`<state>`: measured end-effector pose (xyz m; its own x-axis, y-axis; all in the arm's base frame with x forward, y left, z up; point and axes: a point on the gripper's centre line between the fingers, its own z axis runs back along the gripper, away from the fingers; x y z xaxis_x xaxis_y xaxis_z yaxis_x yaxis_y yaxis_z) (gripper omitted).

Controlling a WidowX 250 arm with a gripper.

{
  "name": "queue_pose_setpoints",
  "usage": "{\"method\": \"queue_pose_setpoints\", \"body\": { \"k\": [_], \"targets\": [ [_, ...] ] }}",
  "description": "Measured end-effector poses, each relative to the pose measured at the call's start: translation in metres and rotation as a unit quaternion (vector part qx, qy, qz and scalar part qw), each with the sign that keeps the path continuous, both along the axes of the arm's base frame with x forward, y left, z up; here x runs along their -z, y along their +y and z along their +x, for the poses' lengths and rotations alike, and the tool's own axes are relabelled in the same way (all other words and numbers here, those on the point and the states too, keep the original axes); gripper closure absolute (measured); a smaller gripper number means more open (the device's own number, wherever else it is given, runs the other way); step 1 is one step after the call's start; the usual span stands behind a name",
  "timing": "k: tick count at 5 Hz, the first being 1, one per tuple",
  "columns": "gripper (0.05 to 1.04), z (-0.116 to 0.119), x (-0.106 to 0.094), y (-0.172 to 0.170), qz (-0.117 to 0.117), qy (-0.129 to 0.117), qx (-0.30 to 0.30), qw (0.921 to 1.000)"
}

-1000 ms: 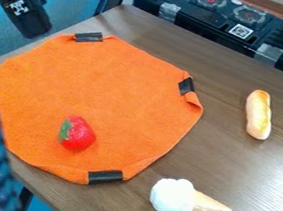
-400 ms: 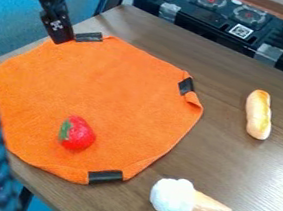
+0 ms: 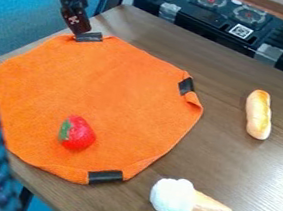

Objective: Fold cloth from the top left to the bottom right

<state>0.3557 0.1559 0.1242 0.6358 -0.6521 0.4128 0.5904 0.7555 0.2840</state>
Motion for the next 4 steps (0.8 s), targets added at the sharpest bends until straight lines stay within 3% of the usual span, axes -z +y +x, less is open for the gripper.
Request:
{"method": "queue_pose_setpoints", "body": {
  "k": [2,4],
  "targets": [
    [0.084,0.027,0.004,0.027,0.021,-0.016,-0.052,0.9983],
    [0.084,0.042,0.013,0.049,0.038,-0.038,-0.122,0.9911]
  ]
}}
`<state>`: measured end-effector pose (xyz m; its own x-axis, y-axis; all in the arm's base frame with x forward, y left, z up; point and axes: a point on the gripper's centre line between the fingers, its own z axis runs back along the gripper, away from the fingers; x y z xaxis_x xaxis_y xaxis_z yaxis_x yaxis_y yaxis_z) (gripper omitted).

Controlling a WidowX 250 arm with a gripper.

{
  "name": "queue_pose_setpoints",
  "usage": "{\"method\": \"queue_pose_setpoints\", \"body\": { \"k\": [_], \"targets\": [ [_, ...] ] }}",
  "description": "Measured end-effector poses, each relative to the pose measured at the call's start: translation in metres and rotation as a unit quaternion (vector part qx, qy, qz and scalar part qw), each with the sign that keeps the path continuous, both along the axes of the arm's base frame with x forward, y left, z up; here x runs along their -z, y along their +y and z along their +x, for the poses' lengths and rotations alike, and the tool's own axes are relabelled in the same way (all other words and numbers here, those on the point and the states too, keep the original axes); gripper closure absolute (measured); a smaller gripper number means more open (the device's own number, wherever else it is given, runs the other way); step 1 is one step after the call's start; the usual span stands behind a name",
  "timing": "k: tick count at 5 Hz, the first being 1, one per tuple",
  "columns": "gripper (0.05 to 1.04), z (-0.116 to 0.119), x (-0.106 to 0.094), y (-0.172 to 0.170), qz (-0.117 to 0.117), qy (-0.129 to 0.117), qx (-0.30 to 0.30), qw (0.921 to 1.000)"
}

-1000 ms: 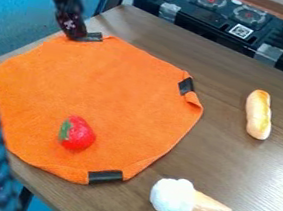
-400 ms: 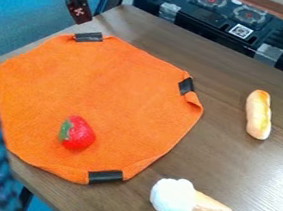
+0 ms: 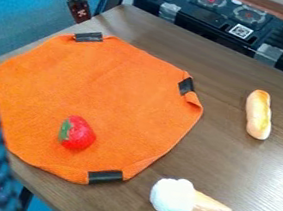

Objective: Fold cloth from the top left to the bottom right

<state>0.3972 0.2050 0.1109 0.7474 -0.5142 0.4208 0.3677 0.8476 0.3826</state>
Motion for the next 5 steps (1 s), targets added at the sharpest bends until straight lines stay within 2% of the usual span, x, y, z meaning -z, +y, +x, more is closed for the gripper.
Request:
{"method": "queue_pose_setpoints", "body": {
  "k": [1,2,4,5],
  "targets": [
    [0.084,0.007,0.012,0.005,0.016,-0.002,-0.036,0.9992],
    [0.084,0.007,0.027,0.008,0.007,0.012,-0.053,0.9985],
    [0.084,0.024,0.036,0.003,-0.018,0.034,-0.009,0.9992],
    [0.084,0.029,0.046,0.001,-0.039,0.051,0.002,0.9980]
  ]
}}
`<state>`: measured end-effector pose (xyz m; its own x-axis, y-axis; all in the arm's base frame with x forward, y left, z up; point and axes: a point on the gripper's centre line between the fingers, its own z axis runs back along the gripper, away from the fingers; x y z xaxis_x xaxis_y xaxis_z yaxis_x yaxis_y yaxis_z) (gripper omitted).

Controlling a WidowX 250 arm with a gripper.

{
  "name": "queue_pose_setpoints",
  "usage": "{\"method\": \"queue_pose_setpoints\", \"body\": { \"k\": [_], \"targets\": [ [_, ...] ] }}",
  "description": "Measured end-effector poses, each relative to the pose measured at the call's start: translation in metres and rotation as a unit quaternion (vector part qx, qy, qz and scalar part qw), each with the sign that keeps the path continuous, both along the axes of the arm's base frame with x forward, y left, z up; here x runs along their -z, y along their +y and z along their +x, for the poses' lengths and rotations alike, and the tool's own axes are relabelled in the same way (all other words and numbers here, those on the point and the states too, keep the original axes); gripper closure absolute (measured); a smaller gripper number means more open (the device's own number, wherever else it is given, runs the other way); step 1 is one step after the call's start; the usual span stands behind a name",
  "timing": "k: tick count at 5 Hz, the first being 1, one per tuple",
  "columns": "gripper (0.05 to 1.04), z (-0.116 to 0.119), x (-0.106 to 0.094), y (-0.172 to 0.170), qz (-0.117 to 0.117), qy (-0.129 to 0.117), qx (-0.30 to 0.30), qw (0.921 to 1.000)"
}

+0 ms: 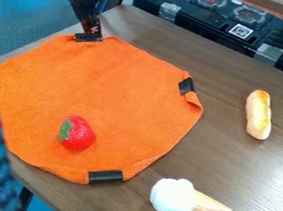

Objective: Fold cloth from the top left to the bottom right

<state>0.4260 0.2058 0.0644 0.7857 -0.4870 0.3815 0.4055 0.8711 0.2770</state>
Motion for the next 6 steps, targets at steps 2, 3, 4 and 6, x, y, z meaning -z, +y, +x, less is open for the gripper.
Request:
{"method": "queue_pose_setpoints", "body": {
  "k": [2,3,4,6],
  "targets": [
    [0.119,0.000,0.011,0.000,-0.004,0.011,0.002,0.9999],
    [0.392,-0.002,0.016,-0.003,-0.009,0.010,0.003,0.9999],
    [0.692,-0.002,0.017,-0.005,-0.009,0.010,0.006,0.9999],
    [1.009,-0.003,0.013,-0.009,-0.015,0.004,0.006,0.9999]
  ]
}}
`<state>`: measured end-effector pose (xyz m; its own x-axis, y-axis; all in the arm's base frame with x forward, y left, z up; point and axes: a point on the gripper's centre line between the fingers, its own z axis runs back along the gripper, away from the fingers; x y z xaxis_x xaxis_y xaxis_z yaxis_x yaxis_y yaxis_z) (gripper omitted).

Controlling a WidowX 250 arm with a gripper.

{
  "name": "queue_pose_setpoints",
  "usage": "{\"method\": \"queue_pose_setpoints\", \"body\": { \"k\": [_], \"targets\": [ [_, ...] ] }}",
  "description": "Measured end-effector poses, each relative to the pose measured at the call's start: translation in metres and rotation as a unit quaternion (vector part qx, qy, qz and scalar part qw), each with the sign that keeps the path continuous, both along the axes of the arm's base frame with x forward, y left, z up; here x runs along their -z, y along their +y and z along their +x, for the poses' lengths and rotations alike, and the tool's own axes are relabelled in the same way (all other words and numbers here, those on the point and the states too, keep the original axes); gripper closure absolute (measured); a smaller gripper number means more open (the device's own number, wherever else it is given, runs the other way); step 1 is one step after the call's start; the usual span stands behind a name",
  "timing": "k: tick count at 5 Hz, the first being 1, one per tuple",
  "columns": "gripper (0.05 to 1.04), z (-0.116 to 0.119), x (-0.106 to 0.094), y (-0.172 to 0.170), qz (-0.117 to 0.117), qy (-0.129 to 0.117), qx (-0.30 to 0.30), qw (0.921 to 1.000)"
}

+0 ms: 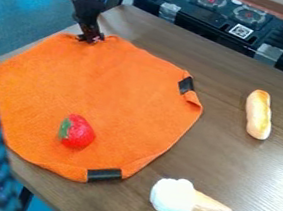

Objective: Fold cloth from the top left to the bottom right

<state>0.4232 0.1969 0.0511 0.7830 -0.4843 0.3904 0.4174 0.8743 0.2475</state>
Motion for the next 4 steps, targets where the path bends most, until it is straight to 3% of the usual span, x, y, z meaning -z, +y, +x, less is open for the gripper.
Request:
{"method": "queue_pose_setpoints", "body": {
  "k": [1,2,3,4],
  "targets": [
    [1.025,-0.001,-0.021,-0.007,-0.004,-0.029,0.003,0.9996],
    [1.025,-0.007,-0.056,-0.016,0.005,-0.074,0.014,0.9971],
    [1.026,-0.020,-0.069,-0.037,-0.001,-0.094,0.042,0.9947],
    [1.027,-0.035,-0.069,-0.067,0.001,-0.098,0.086,0.9915]
  ]
}}
